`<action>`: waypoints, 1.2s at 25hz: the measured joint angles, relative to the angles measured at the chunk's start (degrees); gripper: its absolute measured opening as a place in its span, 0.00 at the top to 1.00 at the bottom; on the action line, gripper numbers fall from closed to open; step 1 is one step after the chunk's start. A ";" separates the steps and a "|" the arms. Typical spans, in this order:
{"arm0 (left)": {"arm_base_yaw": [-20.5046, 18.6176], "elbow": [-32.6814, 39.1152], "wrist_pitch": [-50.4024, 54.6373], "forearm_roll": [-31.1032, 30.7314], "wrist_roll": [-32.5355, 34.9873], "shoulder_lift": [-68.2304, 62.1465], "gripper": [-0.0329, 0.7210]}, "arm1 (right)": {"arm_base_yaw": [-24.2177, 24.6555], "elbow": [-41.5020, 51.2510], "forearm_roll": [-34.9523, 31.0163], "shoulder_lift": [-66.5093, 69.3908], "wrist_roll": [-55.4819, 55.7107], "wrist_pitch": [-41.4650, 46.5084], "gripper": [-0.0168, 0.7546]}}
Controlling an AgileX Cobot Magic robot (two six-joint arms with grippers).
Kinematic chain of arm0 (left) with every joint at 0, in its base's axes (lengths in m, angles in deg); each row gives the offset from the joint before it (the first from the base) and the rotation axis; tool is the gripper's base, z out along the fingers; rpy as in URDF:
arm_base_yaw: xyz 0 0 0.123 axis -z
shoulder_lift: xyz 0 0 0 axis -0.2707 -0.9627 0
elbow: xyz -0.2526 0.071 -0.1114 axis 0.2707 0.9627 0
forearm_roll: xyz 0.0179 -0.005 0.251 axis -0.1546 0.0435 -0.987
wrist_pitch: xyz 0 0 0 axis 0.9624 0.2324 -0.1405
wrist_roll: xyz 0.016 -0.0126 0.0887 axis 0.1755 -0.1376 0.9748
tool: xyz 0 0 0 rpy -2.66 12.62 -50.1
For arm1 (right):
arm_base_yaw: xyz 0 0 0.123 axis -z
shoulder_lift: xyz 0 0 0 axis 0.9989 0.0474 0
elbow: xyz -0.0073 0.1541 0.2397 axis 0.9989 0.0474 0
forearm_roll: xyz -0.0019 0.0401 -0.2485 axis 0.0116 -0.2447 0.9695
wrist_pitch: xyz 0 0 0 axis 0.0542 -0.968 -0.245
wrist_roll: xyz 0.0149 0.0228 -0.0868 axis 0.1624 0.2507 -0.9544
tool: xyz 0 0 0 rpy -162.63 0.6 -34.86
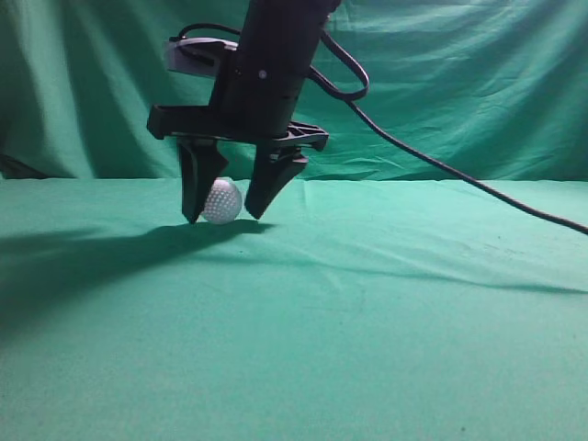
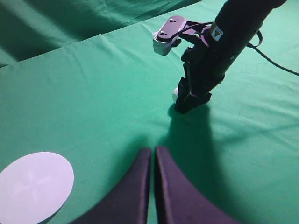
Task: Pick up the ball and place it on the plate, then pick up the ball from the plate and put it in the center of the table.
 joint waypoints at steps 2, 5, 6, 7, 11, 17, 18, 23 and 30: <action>0.00 0.00 0.00 0.00 0.00 0.00 0.96 | 0.00 -0.40 0.00 0.00 0.00 0.67 0.29; 0.00 0.00 0.00 0.00 0.00 0.00 0.96 | 0.00 -3.37 0.12 -1.71 0.09 4.57 0.23; 0.00 0.00 0.00 0.00 0.00 0.00 0.96 | 0.00 -4.81 0.21 -2.75 0.09 6.73 0.23; 0.00 0.00 0.00 0.00 0.00 0.00 0.96 | 0.00 -6.73 0.24 -4.04 0.12 9.29 0.23; 0.00 0.00 0.00 0.00 0.00 0.00 0.96 | 0.00 -14.56 0.71 -9.55 0.53 20.51 0.56; 0.00 0.00 0.00 1.31 0.00 0.00 0.96 | 0.00 -19.20 2.12 -19.28 2.12 29.70 0.98; 0.00 0.00 0.00 1.82 0.00 0.00 0.96 | 0.00 -19.34 2.12 -20.79 2.25 30.15 0.98; 0.00 0.00 0.00 3.72 0.00 0.09 0.96 | 0.00 -19.16 3.17 -29.43 3.70 30.77 0.98; 0.00 0.00 0.71 3.95 -1.22 5.21 0.96 | 0.00 -11.16 4.60 -45.16 5.37 31.03 0.98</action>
